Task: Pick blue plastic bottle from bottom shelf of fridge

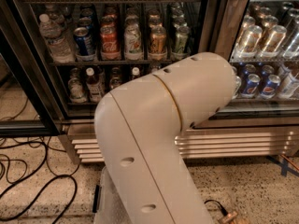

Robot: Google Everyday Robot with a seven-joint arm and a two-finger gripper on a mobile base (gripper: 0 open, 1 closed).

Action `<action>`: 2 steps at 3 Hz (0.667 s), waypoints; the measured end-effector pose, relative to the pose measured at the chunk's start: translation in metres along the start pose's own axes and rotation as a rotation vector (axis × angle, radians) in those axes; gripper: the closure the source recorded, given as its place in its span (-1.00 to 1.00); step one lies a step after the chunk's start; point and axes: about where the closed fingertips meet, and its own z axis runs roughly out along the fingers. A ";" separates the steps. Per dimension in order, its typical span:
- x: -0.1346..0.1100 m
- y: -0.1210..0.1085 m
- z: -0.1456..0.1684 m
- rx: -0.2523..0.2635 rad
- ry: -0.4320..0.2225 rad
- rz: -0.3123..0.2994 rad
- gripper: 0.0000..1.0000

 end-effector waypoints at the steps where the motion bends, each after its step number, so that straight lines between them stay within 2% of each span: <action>1: -0.001 0.002 -0.002 -0.004 -0.003 0.000 1.00; 2: -0.002 0.005 -0.006 -0.008 -0.009 -0.001 1.00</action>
Offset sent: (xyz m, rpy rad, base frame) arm -0.1429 0.0176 0.1181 0.0963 -0.1044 0.1017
